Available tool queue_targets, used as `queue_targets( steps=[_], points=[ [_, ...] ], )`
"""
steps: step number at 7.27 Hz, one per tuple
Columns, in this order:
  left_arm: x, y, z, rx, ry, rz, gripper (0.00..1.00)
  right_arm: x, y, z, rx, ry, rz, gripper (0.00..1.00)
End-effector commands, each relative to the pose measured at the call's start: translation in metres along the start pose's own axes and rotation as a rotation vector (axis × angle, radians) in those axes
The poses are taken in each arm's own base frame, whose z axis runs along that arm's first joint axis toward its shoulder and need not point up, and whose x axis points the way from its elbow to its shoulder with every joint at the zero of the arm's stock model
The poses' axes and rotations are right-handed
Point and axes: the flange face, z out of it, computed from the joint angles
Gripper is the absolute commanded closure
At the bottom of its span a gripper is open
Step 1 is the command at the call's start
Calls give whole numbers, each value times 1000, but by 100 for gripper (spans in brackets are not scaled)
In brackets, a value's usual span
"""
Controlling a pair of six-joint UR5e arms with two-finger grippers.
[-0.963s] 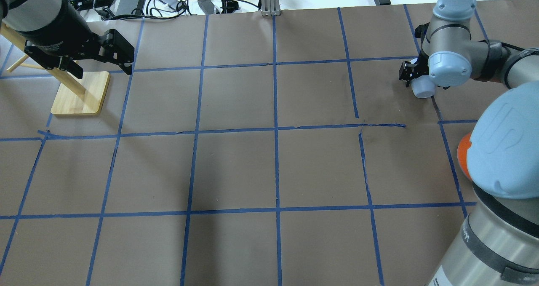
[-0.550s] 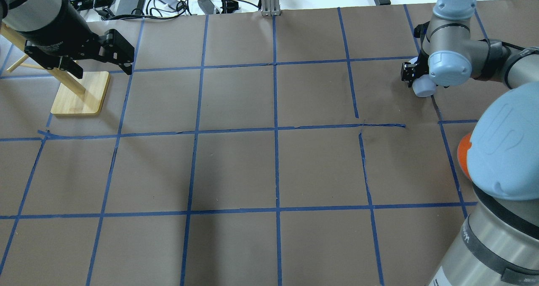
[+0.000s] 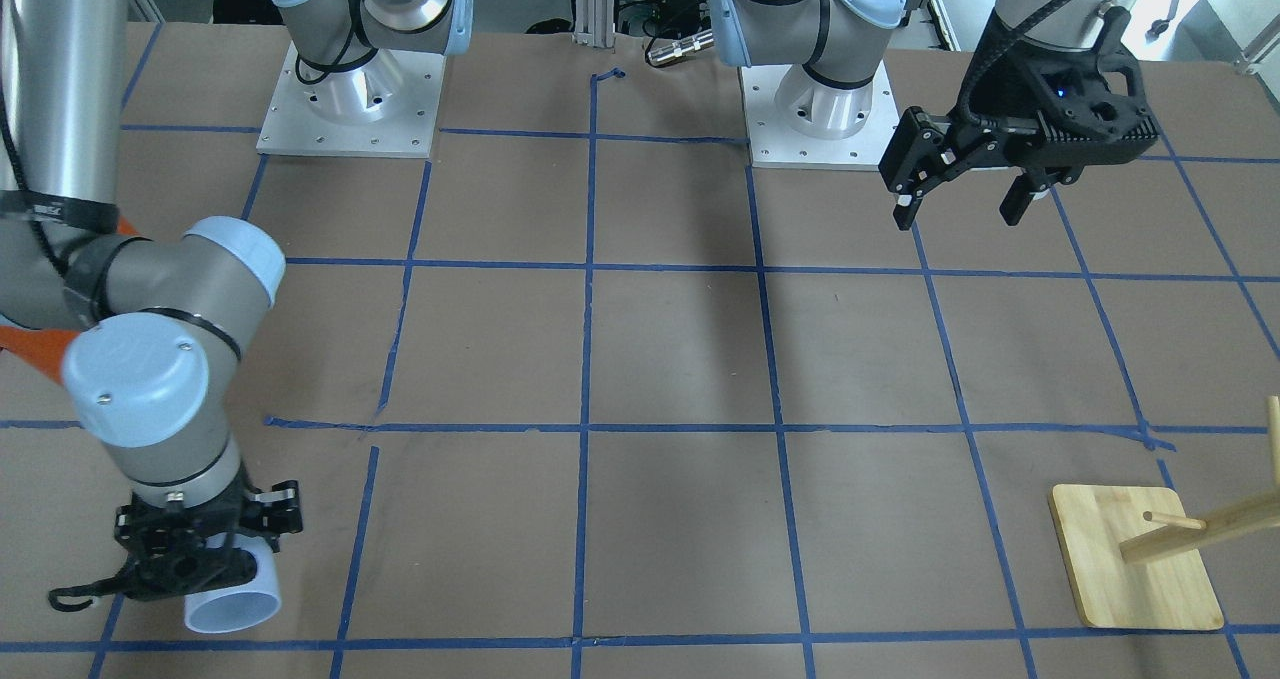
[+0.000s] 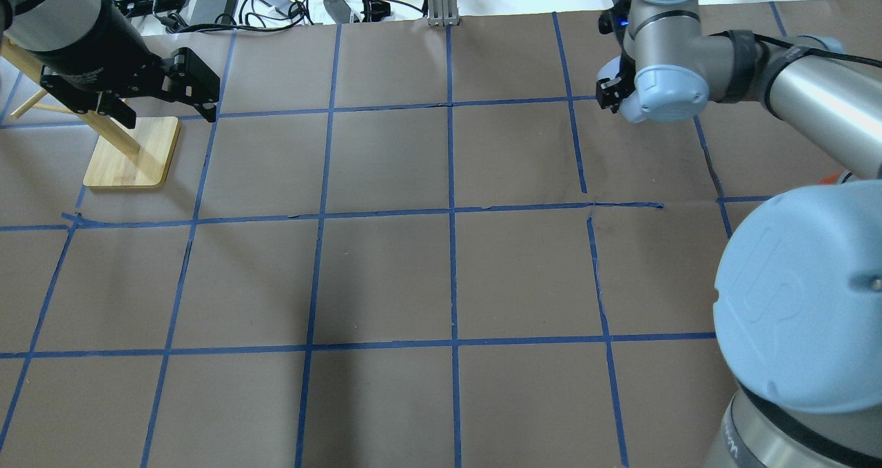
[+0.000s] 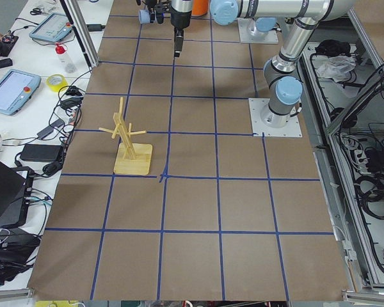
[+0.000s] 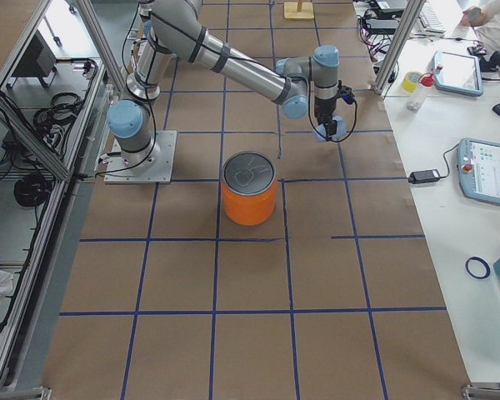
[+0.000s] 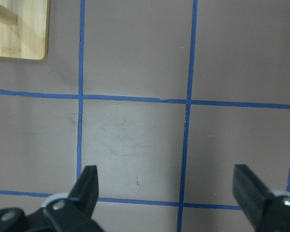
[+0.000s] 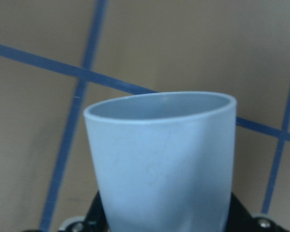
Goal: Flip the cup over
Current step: 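Lift the cup with the right gripper and carry it toward the table center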
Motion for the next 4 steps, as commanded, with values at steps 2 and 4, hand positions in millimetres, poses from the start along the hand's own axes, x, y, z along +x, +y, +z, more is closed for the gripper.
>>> queue_targets(
  steps=[2,4],
  points=[
    [-1,0,1,0,0,-3,0,-153,-28,-37,187,34,-548,78],
    [-1,-2,3,4,0,-3,0,-225,-25,-47,243,-15,-906,79]
  ],
)
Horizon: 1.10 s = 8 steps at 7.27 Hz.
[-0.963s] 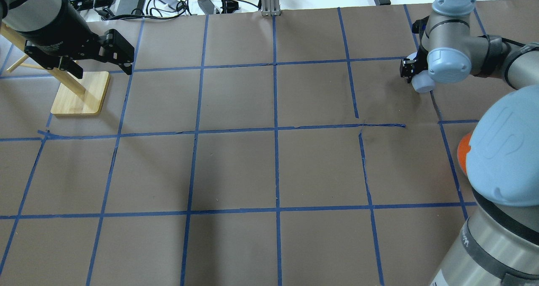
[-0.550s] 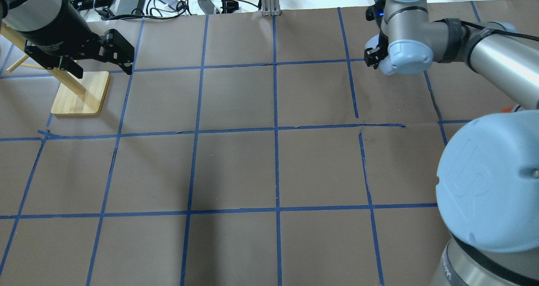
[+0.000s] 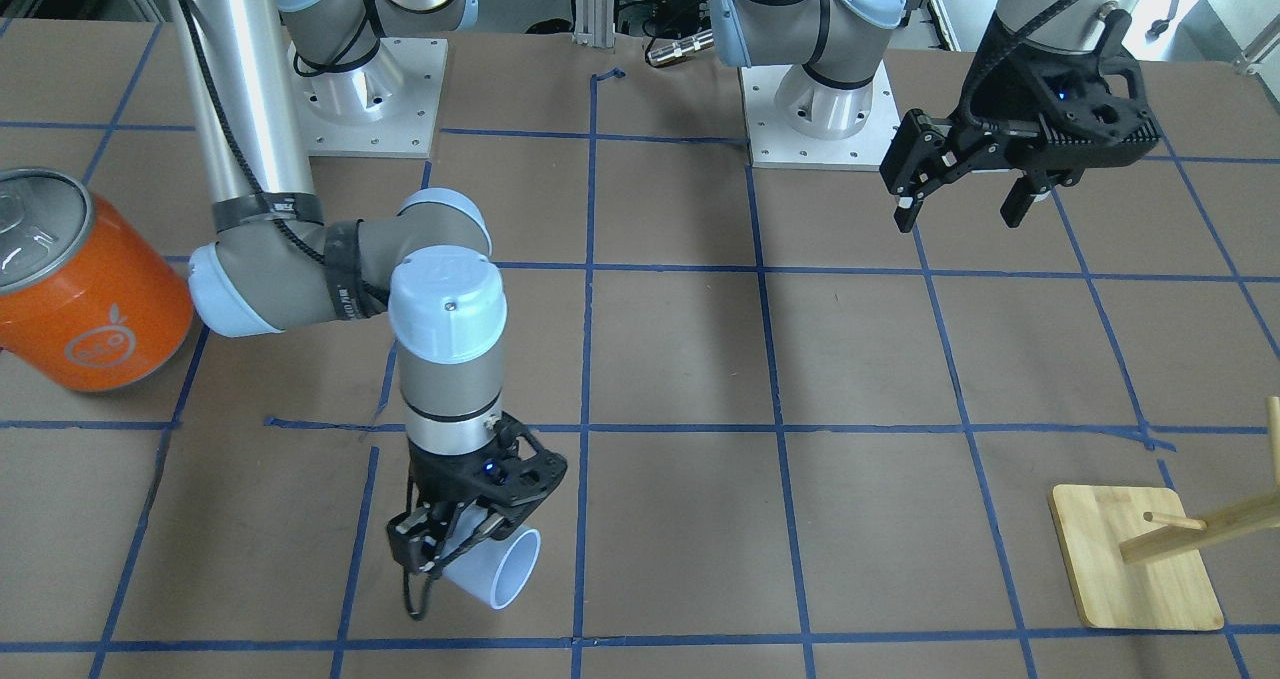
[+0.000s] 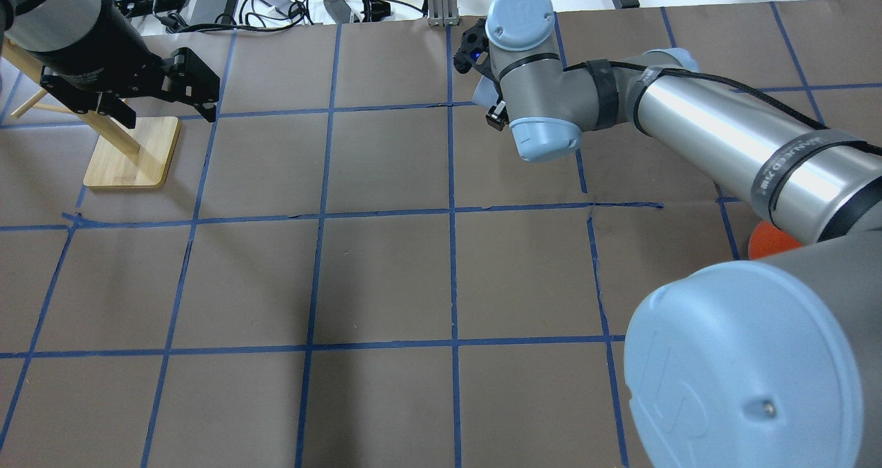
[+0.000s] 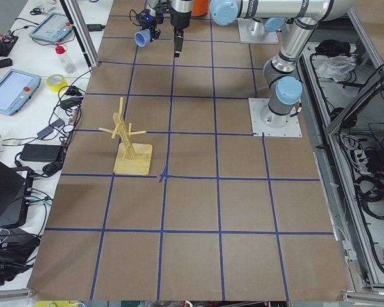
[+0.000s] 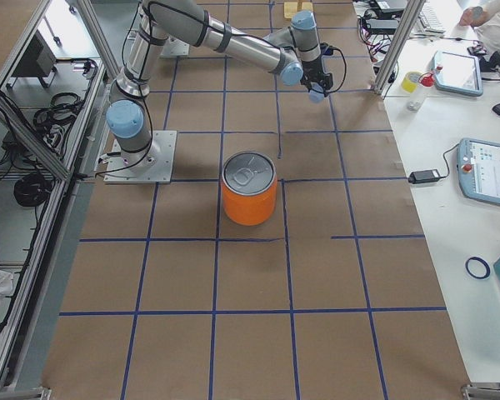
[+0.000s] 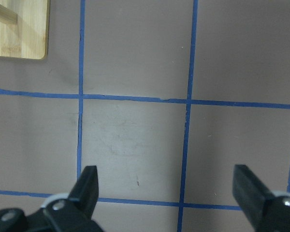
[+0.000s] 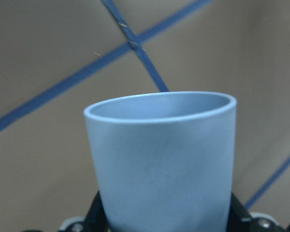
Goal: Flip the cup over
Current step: 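Lift the cup with the right gripper and carry it toward the table center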
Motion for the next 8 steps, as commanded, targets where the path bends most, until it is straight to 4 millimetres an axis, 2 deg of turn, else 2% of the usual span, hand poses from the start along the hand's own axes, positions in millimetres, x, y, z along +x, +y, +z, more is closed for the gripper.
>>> queue_targets(
  steps=[1,3,6,8],
  points=[
    [-1,-2,2,5,0,0,0,-53,-42,-3,124,-62,-395,78],
    [-1,-2,1,8,1,0,0,-65,-48,-5,190,-64,-534,77],
    [0,-1,0,5,7,-2,0,-110,-72,-9,205,-89,-605,74],
    [0,0,0,0,7,-2,0,-130,-75,17,190,-123,-616,69]
  ],
)
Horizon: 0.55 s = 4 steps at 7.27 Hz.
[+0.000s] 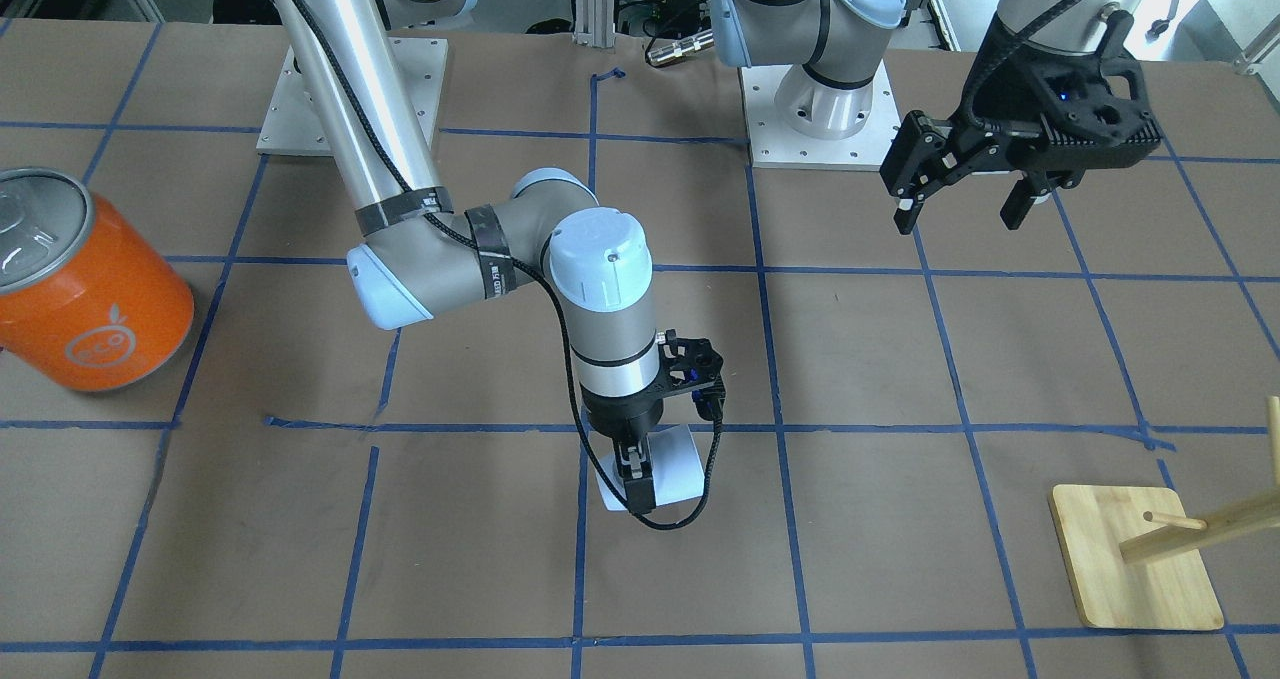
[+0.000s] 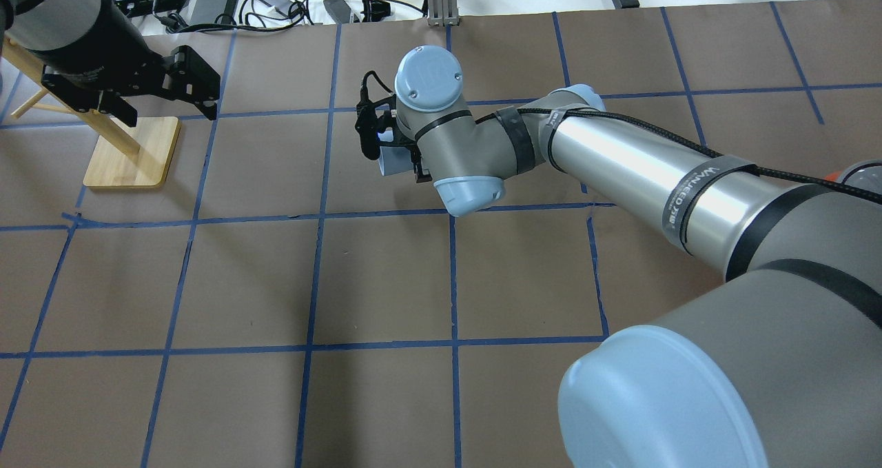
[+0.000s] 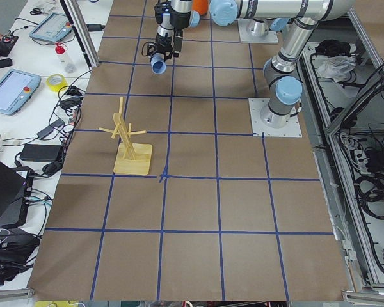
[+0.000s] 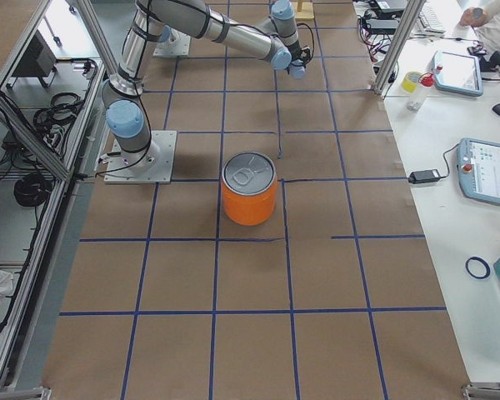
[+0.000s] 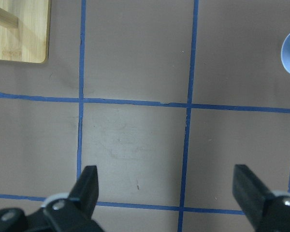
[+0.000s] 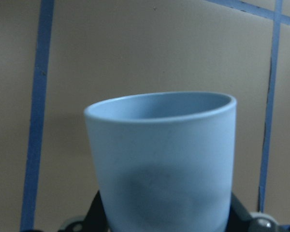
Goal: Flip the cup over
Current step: 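Lift the cup with the right gripper and carry it toward the table center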
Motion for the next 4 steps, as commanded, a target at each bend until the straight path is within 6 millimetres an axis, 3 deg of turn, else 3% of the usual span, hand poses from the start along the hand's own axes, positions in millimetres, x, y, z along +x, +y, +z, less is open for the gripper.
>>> queue_targets(
  steps=[1,4],
  points=[
    [0,1,0,-3,-1,0,0,-17,-23,16,3,-25,-10,69],
    [0,1,0,-4,1,0,0,-21,-29,14,-8,-23,-20,65]
  ],
)
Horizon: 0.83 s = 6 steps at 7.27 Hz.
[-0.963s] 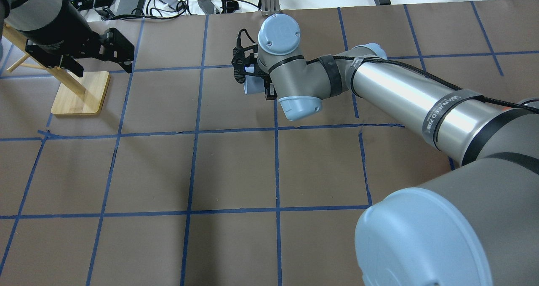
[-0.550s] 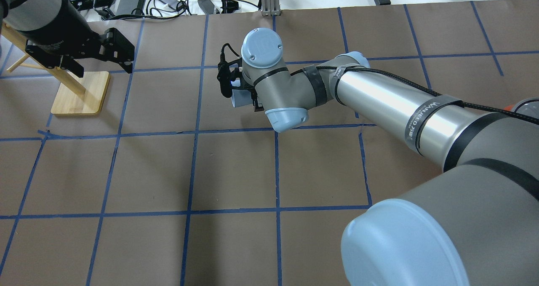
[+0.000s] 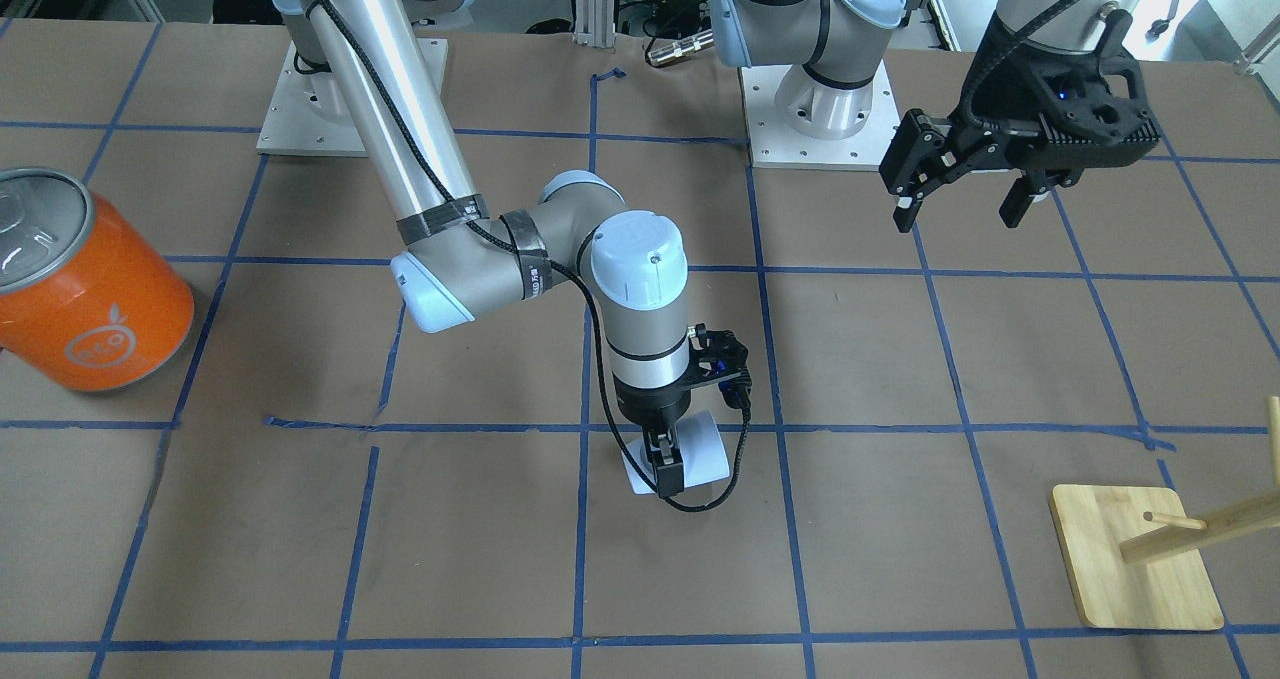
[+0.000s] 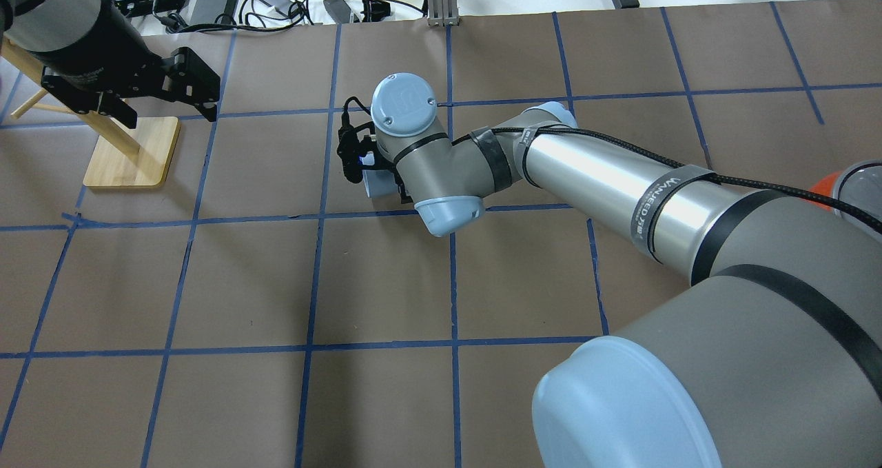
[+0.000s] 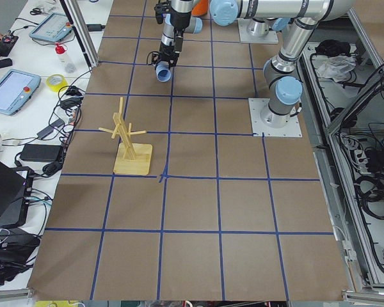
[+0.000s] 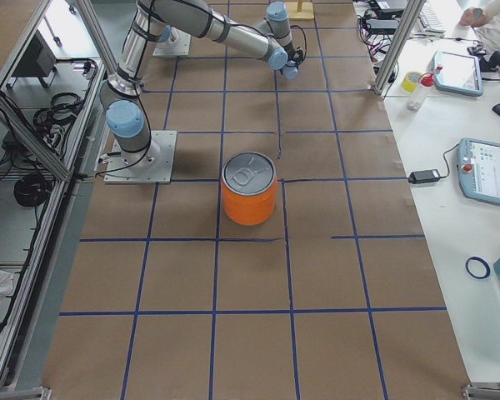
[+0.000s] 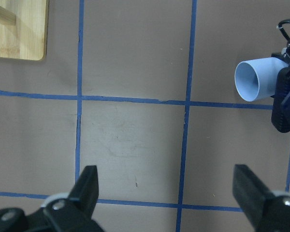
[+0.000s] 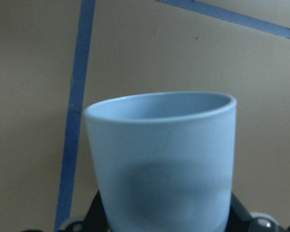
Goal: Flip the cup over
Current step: 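Lower the cup onto its side and open the right gripper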
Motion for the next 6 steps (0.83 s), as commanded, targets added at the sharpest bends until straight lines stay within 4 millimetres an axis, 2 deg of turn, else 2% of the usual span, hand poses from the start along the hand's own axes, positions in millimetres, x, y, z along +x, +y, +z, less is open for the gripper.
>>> queue_targets(
  steps=[1,2,4,5,6],
  points=[
    [0,1,0,-5,1,0,0,-2,-2,2,-4,-3,0,50],
    [0,1,1,-7,-1,0,0,-3,-1,5,-10,-11,37,41],
    [0,1,1,-7,-1,0,0,-5,0,7,-14,-22,57,37],
    [0,1,1,-7,-1,0,0,-8,0,8,-16,-25,84,26],
    [0,-1,3,-10,2,0,0,-9,1,10,-20,-30,98,0]
  ],
)
